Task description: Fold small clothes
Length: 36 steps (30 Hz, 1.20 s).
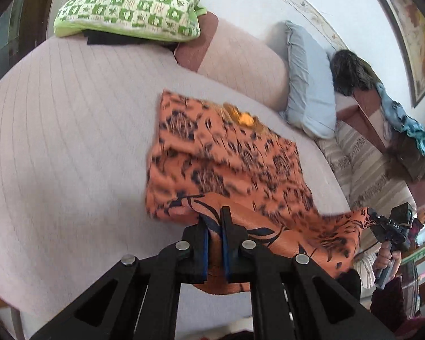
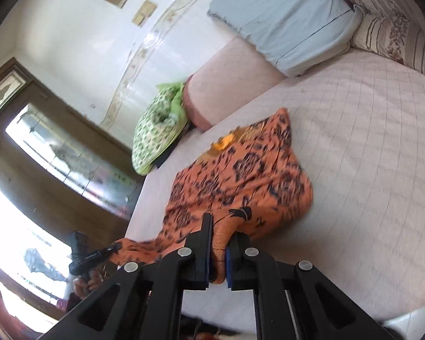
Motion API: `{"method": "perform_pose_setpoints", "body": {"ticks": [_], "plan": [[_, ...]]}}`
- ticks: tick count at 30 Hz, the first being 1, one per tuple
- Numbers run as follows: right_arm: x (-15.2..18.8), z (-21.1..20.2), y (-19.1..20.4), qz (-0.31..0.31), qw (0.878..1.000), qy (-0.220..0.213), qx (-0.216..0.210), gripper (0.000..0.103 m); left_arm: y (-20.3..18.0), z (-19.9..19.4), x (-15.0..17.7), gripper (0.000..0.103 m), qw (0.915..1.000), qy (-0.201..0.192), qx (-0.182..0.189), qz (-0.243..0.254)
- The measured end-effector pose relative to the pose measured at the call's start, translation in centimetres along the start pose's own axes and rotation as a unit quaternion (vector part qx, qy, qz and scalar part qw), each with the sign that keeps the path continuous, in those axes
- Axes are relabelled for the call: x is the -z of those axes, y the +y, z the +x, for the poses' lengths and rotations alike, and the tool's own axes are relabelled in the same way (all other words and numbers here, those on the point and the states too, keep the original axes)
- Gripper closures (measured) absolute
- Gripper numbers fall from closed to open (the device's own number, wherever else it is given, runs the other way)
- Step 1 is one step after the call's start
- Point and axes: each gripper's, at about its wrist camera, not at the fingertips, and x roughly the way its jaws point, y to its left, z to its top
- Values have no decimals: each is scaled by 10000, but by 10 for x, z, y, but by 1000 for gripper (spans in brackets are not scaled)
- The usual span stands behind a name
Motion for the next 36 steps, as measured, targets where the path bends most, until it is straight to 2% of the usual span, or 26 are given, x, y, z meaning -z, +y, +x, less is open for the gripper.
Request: {"method": "perform_pose_setpoints", "body": {"ticks": [8, 11, 14, 16, 18, 21, 23, 25, 27, 29, 30, 31, 32, 34, 36], "plan": [[-104, 86, -45, 578, 9975, -329, 246, 96, 17, 75, -100, 96, 9988, 36, -283, -390], [-135, 133, -67, 743, 9959, -244, 447, 96, 23, 118, -140, 96, 9977, 172, -514, -405], [-159, 182, -94, 918, 9940, -162, 568, 96, 31, 155, -165, 96, 9965, 224, -648, -486], [-169, 207, -111, 1054, 9923, -156, 627, 96, 40, 177, -181, 96, 9956, 224, -703, -583], [-175, 232, -134, 1475, 9871, -9, 617, 94, 51, 202, -192, 95, 9937, 343, -746, -769], [-172, 259, -162, 1889, 9803, 159, 560, 93, 69, 228, -195, 95, 9899, 488, -756, -1096], [-168, 256, -171, 1995, 9794, 24, 297, 92, 76, 227, -191, 94, 9889, 375, -587, -1316], [-165, 238, -170, 1923, 9809, -271, 76, 92, 78, 213, -187, 92, 9893, 48, -301, -1426], [-164, 217, -169, 1880, 9805, -576, -54, 88, 81, 192, -183, 80, 9862, -412, -12, -1601], [-165, 191, -166, 2005, 9739, -1020, 313, 50, 81, 163, -176, 26, 9755, -1069, -235, -1909], [-163, 177, -164, 2103, 9684, -1269, 440, 22, 78, 144, -169, 21, 9663, -1578, -263, -2017], [-163, 165, -158, 2081, 9662, -1484, 343, 22, 73, 129, -164, 21, 9605, -1902, -265, -2013], [-165, 155, -149, 1969, 9678, -1537, 308, 22, 64, 116, -160, 21, 9592, -2027, -343, -1943], [-170, 148, -121, 1389, 9806, -1242, 601, 22, 35, 96, -147, 21, 9631, -2017, -757, -1612], [-163, 160, -68, 303, 9914, -712, 1053, 25, 12, 94, -128, 20, 9654, -1788, -1255, -1427]]}}
